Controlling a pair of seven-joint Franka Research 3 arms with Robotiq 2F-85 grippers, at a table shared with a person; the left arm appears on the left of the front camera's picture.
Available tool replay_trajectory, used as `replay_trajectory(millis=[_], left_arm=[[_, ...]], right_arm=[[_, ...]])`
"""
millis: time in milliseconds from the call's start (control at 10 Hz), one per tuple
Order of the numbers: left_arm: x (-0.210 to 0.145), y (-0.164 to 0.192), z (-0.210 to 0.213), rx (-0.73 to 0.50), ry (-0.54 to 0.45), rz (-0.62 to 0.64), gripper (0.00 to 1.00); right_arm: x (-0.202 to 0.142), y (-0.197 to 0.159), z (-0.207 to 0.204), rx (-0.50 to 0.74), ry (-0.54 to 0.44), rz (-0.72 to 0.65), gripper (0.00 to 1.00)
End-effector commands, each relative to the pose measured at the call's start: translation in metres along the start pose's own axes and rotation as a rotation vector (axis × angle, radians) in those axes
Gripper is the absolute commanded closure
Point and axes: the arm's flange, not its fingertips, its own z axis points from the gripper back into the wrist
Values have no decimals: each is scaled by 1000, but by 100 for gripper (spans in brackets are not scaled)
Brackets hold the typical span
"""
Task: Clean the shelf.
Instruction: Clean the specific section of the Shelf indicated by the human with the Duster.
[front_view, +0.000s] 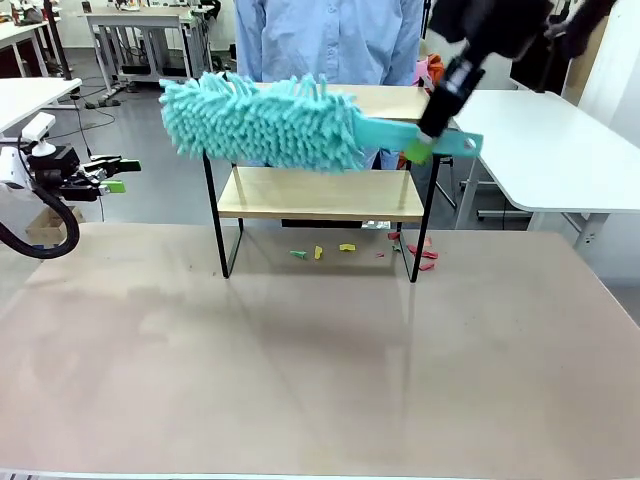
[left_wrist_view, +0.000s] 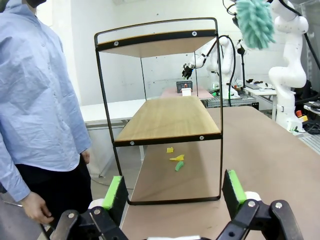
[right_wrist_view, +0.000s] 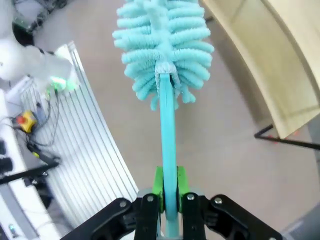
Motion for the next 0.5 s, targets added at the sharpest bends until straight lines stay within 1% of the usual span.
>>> replay_trajectory(millis=[0, 100, 200, 400], left_arm=[[4, -2, -2, 6, -2, -15, 0], [4, -2, -2, 6, -2, -15, 0], [4, -2, -2, 6, -2, -15, 0], [4, -2, -2, 6, -2, -15, 0]], right_arm=[[-28, 0, -22, -114, 113, 67, 87], [-38, -2, -36, -128, 187, 94, 87], [-48, -5, -52, -172, 277, 109, 87], [-76, -13, -76, -124, 399, 153, 87]])
